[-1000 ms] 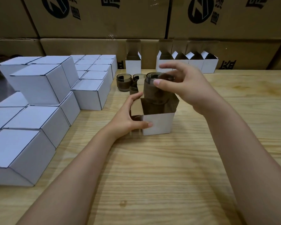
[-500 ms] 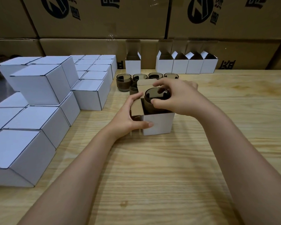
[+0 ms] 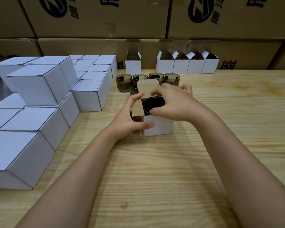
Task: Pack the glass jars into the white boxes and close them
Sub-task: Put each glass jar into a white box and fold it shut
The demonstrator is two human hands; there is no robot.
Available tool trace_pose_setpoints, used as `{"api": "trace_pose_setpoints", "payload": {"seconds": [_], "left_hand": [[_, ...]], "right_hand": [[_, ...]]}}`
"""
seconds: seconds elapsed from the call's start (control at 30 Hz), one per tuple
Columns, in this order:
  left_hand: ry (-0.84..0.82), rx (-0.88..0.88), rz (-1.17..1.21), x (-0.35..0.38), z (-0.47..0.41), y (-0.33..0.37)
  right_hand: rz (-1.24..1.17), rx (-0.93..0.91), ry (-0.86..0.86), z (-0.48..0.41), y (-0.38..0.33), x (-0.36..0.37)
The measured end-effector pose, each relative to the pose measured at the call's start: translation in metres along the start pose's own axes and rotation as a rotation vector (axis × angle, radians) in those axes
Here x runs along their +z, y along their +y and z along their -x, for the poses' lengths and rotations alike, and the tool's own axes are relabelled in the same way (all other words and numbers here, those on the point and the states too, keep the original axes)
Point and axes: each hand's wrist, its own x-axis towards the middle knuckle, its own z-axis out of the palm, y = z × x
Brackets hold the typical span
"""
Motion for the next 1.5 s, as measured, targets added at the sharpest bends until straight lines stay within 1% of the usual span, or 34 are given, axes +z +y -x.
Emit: {"api": "trace_pose_setpoints", "payload": {"seconds": [0.17,0.33,0.4,0.43,0.47,0.53,0.57,0.6,0.63,0.67,0.73,0.77,0.8,0.83,0.9,0.97,1.07,1.17,1.27,1.4,1.5], "left_hand": [[0.005,0.011,-0.01,0.0,0.0,0.0],[0.012,0.026,-0.017,0.001,-0.001,-0.001],[0.014,0.035,-0.02,0.0,-0.001,-0.002],[0.014,0.038,-0.018,0.0,-0.001,-0.002],[0.013,0.044,-0.01,0.0,-0.001,-0.002],[0.008,0.059,0.005,-0.001,-0.001,-0.004],[0.007,0.064,0.002,-0.002,-0.001,-0.005],[0.007,0.068,-0.004,-0.002,-0.001,-0.006],[0.008,0.072,-0.009,-0.002,-0.001,-0.006],[0.009,0.076,-0.01,-0.002,-0.001,-0.007],[0.003,0.077,-0.005,-0.002,-0.001,-0.007],[-0.002,0.078,-0.002,-0.002,-0.001,-0.007],[-0.007,0.079,0.003,-0.002,-0.001,-0.006],[-0.009,0.077,0.01,-0.002,-0.001,-0.006],[-0.004,0.069,0.018,-0.001,0.0,-0.003],[0.007,0.084,0.03,0.0,0.001,-0.002],[0.007,0.053,0.082,-0.001,0.001,-0.005],[0.025,0.064,0.079,0.001,0.001,-0.011],[0.049,0.061,0.1,0.003,0.001,-0.011],[0.005,0.074,0.165,0.004,0.0,-0.007],[-0.04,0.09,0.149,0.005,0.0,-0.004]], "right_hand": [[0.043,-0.026,-0.037,0.001,-0.003,0.003],[0.05,-0.03,-0.032,-0.001,-0.004,0.007],[-0.024,-0.019,0.006,-0.002,0.0,0.009],[-0.127,-0.015,0.074,-0.003,0.002,0.01],[-0.273,-0.007,0.181,-0.004,0.004,0.009],[-0.647,0.05,0.486,-0.006,0.012,0.009],[-0.855,0.118,0.635,-0.006,0.018,0.011],[-1.058,0.209,0.734,-0.006,0.026,0.014],[-1.238,0.304,0.744,-0.004,0.033,0.018],[-1.398,0.368,0.661,-0.002,0.04,0.025],[-1.648,0.388,0.344,0.003,0.049,0.044],[-1.704,0.365,0.194,0.006,0.051,0.05],[-1.719,0.317,0.085,0.008,0.052,0.055],[-1.703,0.255,0.015,0.008,0.052,0.057],[-1.631,0.155,-0.073,0.007,0.049,0.057],[-1.581,0.143,-0.124,0.005,0.048,0.058],[-1.494,0.154,-0.147,0.004,0.046,0.058],[-1.51,0.176,-0.127,0.003,0.048,0.06],[-1.521,0.158,-0.107,0.002,0.049,0.062],[-1.552,0.135,-0.097,0.003,0.047,0.062],[-1.557,0.119,-0.096,0.003,0.048,0.062]]}}
